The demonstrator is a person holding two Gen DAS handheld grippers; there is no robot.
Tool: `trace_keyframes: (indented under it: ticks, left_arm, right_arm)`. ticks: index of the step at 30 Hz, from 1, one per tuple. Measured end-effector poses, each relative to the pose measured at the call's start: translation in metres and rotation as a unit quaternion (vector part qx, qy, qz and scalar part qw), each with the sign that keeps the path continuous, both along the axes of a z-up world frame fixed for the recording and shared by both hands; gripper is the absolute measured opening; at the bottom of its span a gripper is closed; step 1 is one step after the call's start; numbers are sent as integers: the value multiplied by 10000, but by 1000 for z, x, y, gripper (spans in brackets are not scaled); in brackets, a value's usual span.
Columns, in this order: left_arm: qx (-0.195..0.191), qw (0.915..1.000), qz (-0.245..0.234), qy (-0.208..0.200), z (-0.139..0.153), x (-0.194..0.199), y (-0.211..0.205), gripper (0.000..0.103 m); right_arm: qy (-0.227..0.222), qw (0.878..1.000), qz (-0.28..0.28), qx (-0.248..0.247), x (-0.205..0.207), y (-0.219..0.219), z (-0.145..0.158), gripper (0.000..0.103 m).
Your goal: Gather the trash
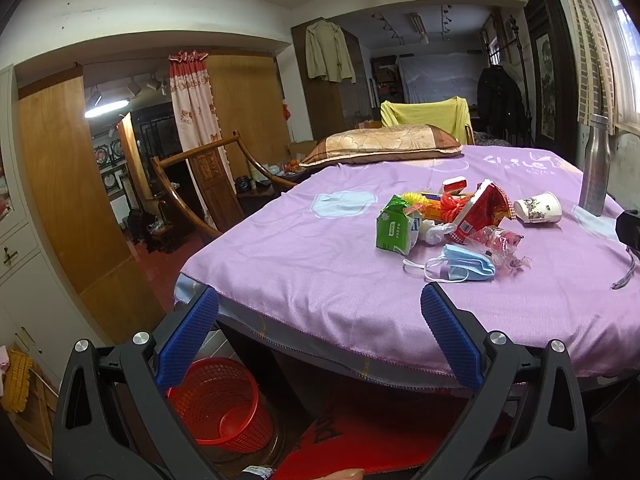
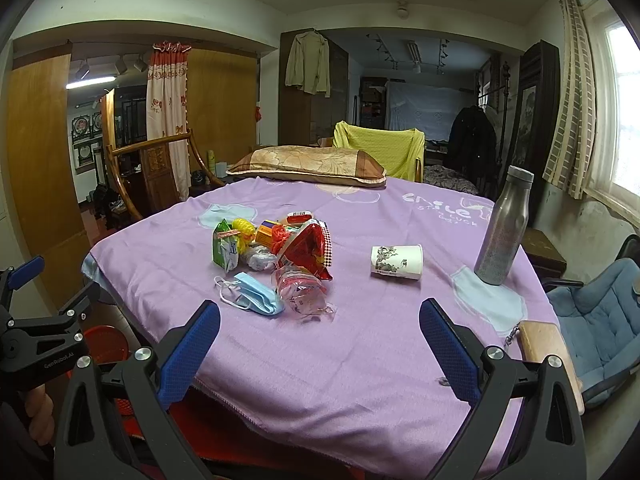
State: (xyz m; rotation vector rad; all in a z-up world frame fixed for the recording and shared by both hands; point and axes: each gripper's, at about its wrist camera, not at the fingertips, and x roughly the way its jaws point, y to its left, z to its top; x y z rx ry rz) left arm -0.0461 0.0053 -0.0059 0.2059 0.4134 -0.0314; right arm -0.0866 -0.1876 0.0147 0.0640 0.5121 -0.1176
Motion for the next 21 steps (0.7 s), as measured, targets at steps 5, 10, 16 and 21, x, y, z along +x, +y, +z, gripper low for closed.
trace_keyframes:
  ticks: [5,10,16,21]
  left_arm:
    - [5,10000,6,-1,-1,0,-1,97]
    - [9,10000,2,19,-3,0,-1,97]
    - [16,10000,8,26,-3,0,-1,97]
    - [13,10000,9,32,-4,0,-1,97]
  right_arm:
    - [-3,10000,4,-2,0,1,0,97]
    - [-10,10000,24,-14,-2,3,-1,97]
    - [-21,10000,49,-22,-4,6,0,97]
    - [-13,10000,47,-23,-3,6,0,97]
